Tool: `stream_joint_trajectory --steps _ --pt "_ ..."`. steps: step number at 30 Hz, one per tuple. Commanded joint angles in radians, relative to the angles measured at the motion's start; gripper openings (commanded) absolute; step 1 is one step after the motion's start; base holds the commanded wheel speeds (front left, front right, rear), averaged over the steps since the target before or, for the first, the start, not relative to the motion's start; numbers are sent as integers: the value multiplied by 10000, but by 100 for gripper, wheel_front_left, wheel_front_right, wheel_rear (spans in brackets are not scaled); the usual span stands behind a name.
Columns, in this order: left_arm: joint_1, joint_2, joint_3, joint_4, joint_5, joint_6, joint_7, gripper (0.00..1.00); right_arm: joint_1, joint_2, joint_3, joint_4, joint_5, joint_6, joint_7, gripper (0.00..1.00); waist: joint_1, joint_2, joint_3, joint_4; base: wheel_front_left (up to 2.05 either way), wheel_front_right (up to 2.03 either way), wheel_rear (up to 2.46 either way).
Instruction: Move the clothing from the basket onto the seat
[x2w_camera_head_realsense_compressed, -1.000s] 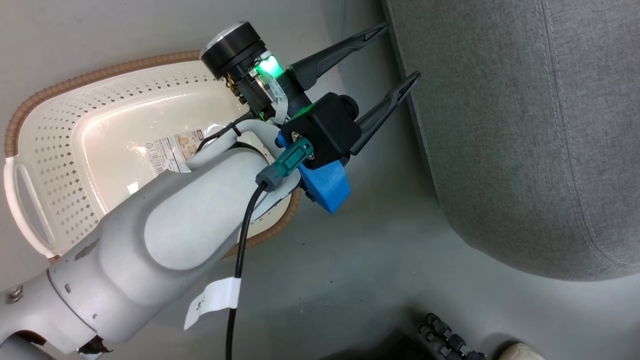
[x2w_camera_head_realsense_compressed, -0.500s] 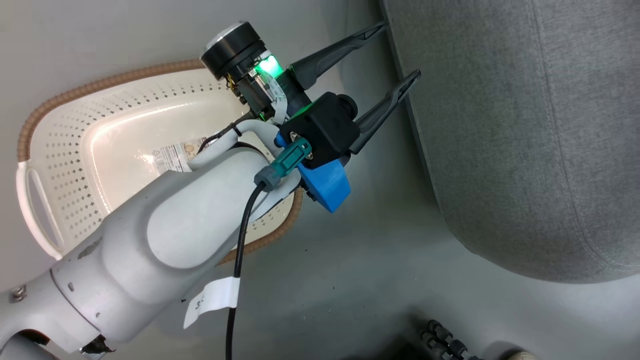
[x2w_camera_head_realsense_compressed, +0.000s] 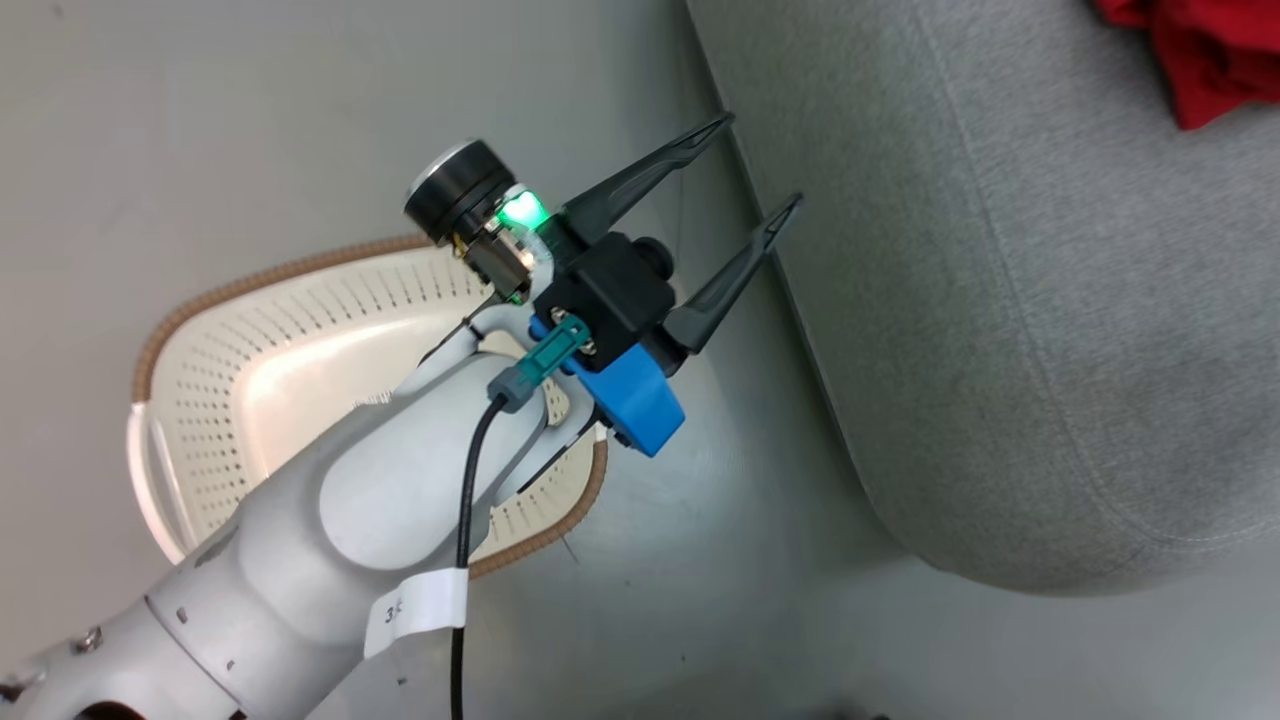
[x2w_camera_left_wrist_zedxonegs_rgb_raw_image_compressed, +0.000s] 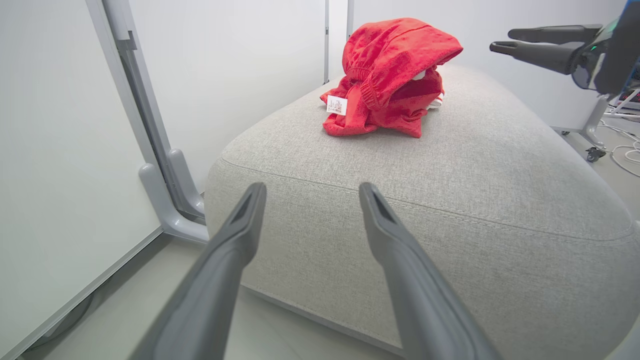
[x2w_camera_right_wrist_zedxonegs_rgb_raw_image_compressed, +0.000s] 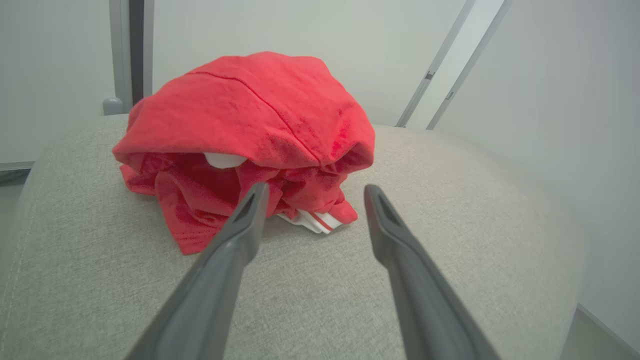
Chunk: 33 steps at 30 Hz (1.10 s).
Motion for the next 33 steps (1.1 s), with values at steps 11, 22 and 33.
stream_joint_trajectory --steps 11,22,33 --pt "1771 -132 1923 -249 -235 608 -169 100 1056 209 1153 -1190 94 1 -6 100 1 0 -2315 778 0 0 0" --pt "3931 -487 5031 -936 698 753 -174 100 1225 434 3171 -1402 177 1 -6 100 1 0 -3592 1734 0 0 0" --pt "5819 -1190 7639 -1146 1720 342 -166 100 1733 758 4209 -1070 427 1 -6 100 1 0 -4668 2610 0 0 0"
